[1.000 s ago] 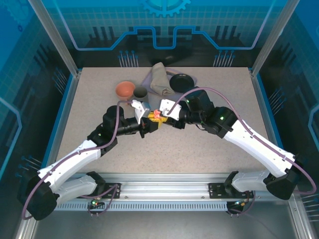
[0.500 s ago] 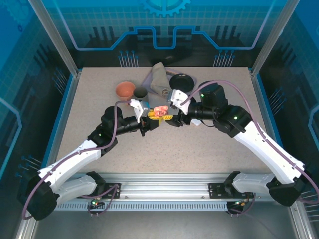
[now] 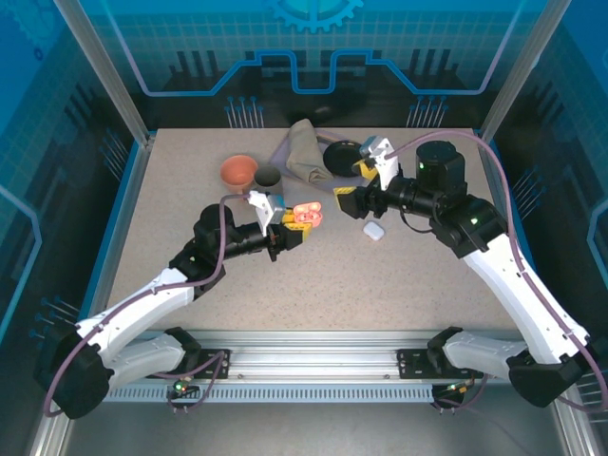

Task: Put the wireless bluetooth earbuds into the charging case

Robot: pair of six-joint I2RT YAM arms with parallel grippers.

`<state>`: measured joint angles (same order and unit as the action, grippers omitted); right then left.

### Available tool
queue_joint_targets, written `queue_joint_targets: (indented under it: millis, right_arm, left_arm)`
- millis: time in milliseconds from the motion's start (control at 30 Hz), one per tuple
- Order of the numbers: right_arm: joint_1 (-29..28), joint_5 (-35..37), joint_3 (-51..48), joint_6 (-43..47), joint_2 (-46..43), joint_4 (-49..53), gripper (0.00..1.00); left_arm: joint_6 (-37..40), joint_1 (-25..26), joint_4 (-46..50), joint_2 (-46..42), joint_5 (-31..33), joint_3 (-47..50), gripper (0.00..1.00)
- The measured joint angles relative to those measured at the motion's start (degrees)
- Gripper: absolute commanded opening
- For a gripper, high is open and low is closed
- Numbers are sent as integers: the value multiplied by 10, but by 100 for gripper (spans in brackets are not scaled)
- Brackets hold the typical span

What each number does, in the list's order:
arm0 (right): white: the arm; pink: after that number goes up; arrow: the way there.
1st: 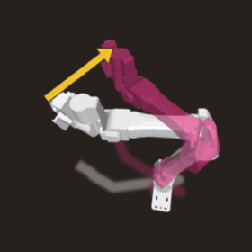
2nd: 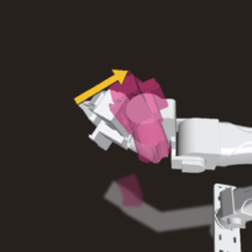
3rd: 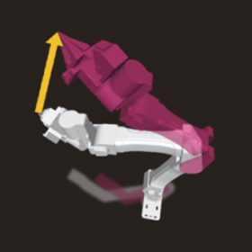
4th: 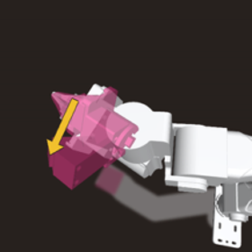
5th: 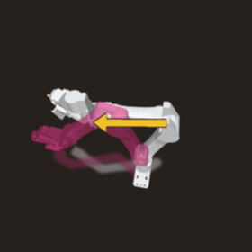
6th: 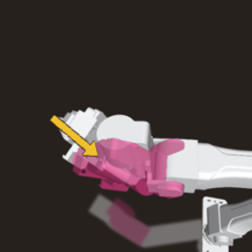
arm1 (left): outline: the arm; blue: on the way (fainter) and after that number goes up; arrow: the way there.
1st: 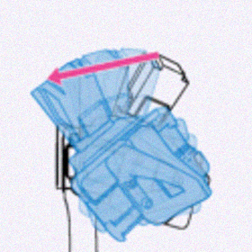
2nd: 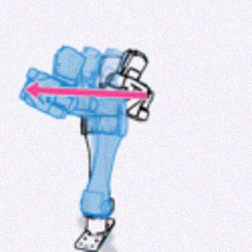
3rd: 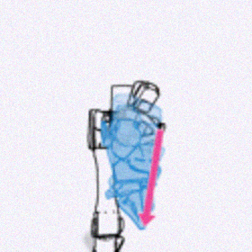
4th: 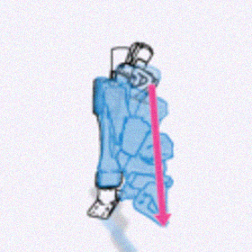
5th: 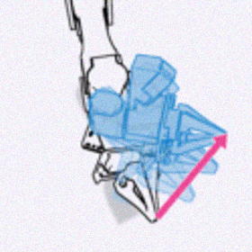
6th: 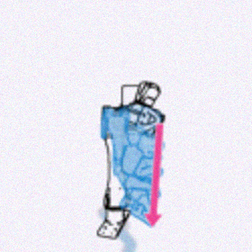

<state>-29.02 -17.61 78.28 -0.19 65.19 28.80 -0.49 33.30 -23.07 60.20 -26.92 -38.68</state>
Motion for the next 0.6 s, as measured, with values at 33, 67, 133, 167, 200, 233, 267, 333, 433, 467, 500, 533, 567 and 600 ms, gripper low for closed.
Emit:
queue_joint_targets:
  millis: [33, 67, 133, 167, 200, 233, 267, 333, 433, 467, 500, 533, 567, 600]
  right_arm:
    - [5, -5, -3, -15, 3, 0, 73]
    - [9, -10, -3, -27, 7, 3, 73]
    - [10, -21, -3, -44, 19, 6, 71]
    - [10, -29, -3, -50, 26, 11, 69]
    - [10, -35, -3, -55, 32, 15, 66]
    - [10, -41, -3, -59, 37, 19, 64]
    - [10, -49, -3, -60, 40, 21, 61]
    - [10, -68, -6, -61, 42, 21, 56]
    - [7, -92, -6, -50, 41, 25, 53]
    - [4, -98, -6, -43, 40, 32, 53]
    - [0, -99, -6, -35, 39, 39, 54]
    - [-5, -100, -6, -25, 38, 48, 57]
    - [-11, -99, -5, -15, 38, 59, 58]
    - [-16, -96, -3, -8, 38, 70, 58]
  left_arm:
    - [4, 0, 0, 0, -2, 0, 0]
    - [7, 0, -2, -1, -4, 1, 0]
    - [11, 0, -4, -3, -8, 2, 0]
    - [16, 0, -4, -5, -10, 3, 0]
    - [20, 0, -4, -6, -11, 3, 0]
    - [25, 0, -4, -8, -12, 3, 0]
    - [30, 0, -4, -9, -13, 3, 0]
    - [40, 0, -4, -10, -15, 3, 0]
    - [58, 1, -1, -10, -20, 3, 0]
    - [66, 2, 1, -10, -22, 3, 0]
    - [71, 2, 2, -10, -24, 3, 0]
    - [78, 2, 3, -10, -26, 3, 0]
    - [83, 2, 4, -10, -26, 3, 0]
    - [87, 2, 5, -10, -28, 3, 0]
